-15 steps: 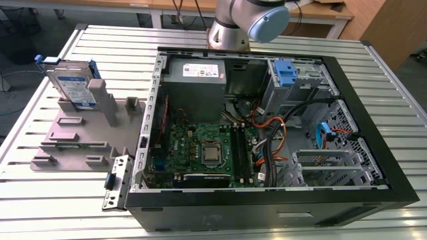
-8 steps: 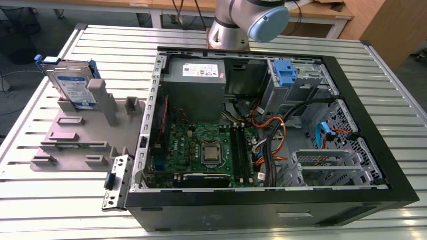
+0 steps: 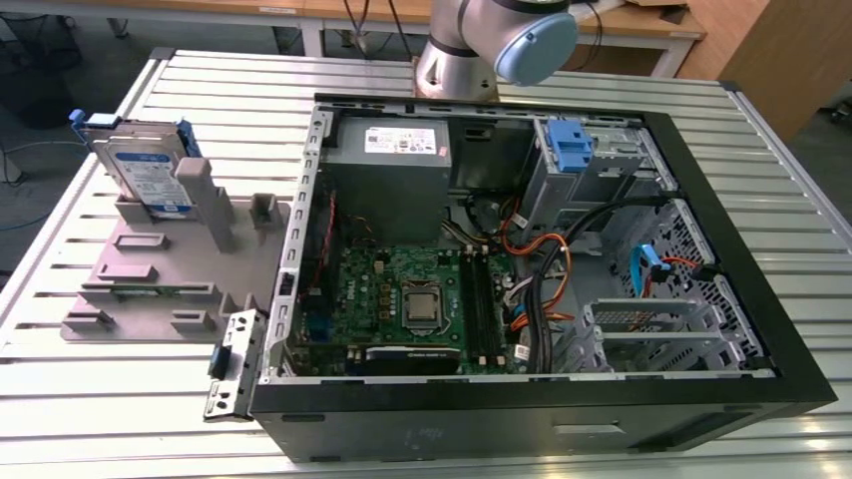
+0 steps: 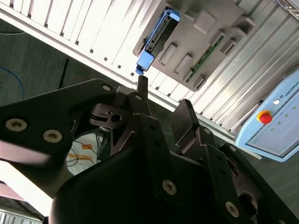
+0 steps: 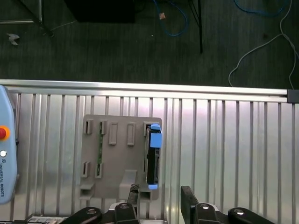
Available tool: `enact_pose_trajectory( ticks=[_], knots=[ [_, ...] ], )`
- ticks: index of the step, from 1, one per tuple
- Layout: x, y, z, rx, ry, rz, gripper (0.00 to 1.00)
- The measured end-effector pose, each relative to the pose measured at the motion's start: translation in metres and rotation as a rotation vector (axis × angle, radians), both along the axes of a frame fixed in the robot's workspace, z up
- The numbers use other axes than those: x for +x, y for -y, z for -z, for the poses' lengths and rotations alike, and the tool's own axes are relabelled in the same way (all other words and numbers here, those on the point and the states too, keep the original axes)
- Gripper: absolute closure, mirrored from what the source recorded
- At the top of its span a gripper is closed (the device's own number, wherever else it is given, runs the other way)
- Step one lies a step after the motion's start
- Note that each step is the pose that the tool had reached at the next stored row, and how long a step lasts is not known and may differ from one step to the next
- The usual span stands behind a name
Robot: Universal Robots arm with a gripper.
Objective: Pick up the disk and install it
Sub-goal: 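Pick up the disk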
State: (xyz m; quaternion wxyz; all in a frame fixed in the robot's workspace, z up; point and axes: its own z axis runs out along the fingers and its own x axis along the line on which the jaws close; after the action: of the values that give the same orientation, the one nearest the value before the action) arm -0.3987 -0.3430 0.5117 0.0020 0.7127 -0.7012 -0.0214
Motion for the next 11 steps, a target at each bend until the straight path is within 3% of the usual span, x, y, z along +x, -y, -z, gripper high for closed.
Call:
enact_pose_trajectory(
  ticks=[11],
  knots=[
    [0.0, 0.0, 0.0199, 0.0, 0.0, 0.009, 0.53]
  ],
)
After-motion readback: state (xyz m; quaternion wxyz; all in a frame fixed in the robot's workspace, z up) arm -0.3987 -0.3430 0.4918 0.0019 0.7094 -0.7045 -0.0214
